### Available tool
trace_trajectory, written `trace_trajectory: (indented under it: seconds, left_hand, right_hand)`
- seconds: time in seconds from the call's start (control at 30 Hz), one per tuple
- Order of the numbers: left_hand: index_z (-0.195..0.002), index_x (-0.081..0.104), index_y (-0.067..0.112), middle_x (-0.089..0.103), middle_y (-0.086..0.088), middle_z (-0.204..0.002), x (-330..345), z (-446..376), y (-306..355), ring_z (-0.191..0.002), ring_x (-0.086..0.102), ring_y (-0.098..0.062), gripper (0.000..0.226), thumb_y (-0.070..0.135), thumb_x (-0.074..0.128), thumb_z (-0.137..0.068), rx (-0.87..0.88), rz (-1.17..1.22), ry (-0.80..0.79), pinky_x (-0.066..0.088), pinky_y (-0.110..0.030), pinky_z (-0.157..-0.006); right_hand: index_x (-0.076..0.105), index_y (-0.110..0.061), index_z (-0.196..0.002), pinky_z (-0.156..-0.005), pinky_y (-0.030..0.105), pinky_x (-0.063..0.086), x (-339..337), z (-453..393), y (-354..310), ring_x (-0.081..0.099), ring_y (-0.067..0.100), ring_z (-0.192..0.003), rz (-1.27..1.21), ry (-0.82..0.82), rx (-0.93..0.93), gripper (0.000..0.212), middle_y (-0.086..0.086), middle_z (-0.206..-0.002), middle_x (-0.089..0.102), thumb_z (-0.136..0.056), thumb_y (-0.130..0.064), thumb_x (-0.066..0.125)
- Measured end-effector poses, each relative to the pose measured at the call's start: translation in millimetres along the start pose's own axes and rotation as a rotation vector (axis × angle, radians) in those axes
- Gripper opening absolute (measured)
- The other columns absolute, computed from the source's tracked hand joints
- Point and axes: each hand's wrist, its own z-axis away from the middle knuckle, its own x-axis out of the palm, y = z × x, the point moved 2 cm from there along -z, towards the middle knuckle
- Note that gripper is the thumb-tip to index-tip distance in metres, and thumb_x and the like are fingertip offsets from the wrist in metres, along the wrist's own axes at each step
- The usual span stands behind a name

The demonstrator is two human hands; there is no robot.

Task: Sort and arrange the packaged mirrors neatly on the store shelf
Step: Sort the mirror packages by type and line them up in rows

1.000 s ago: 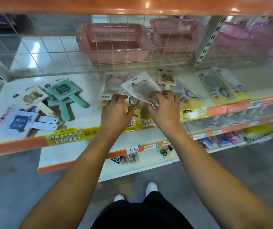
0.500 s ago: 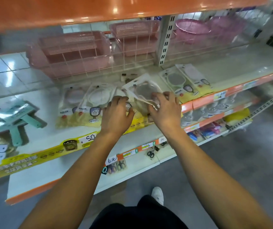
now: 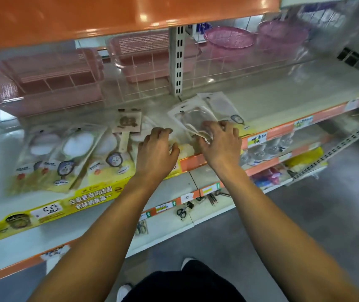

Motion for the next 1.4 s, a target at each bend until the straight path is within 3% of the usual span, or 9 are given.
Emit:
trace_trajectory:
  seconds: [0.6, 0.73, 0.93, 1.4]
  left_hand:
    - [-0.126, 0.055, 0.014, 0.054, -0.008, -0.126, 11.6, -27.7, -14.3, -0.109, 0.057, -0.032, 0.04, 0.029, 0.055, -0.088, -0.09, -0.055, 0.032, 0.048, -0.045, -0.087]
    - [-0.124, 0.056, 0.014, 0.055, -0.009, -0.126, 10.3, -27.7, -21.6, -0.108, 0.056, -0.033, 0.046, 0.035, 0.046, -0.084, -0.119, -0.037, 0.035, 0.047, -0.046, -0.091]
    - [-0.125, 0.055, 0.014, 0.053, -0.008, -0.127, 12.1, -25.8, -28.1, -0.11, 0.055, -0.032, 0.044, 0.035, 0.048, -0.087, -0.13, -0.036, 0.026, 0.047, -0.045, -0.09]
    - [-0.122, 0.057, 0.015, 0.055, -0.007, -0.124, 12.5, -24.2, -24.6, -0.107, 0.057, -0.032, 0.045, 0.037, 0.045, -0.084, -0.143, -0.04, 0.053, 0.048, -0.046, -0.088]
  right_hand:
    - [0.063, -0.029, -0.117, -0.094, 0.047, 0.035, 47.0, -43.6, -5.0, 0.045, 0.042, -0.114, 0.083, -0.004, -0.092, 0.044, 0.016, -0.128, 0.05, -0.077, -0.047, 0.068]
    - [0.055, -0.03, -0.127, -0.103, 0.051, 0.031, 69.2, -39.2, 1.1, 0.035, 0.044, -0.127, 0.128, -0.144, -0.079, 0.059, 0.018, -0.142, 0.038, -0.077, -0.059, 0.065]
    - [0.051, -0.032, -0.131, -0.109, 0.051, 0.025, 72.1, -40.6, 6.0, 0.026, 0.042, -0.136, 0.131, -0.184, -0.069, 0.072, 0.018, -0.15, 0.029, -0.074, -0.076, 0.057]
    - [0.039, -0.033, -0.141, -0.114, 0.051, 0.017, 75.2, -59.2, 9.8, 0.017, 0.041, -0.14, 0.159, -0.272, -0.115, 0.065, 0.018, -0.155, 0.019, -0.086, -0.066, 0.05]
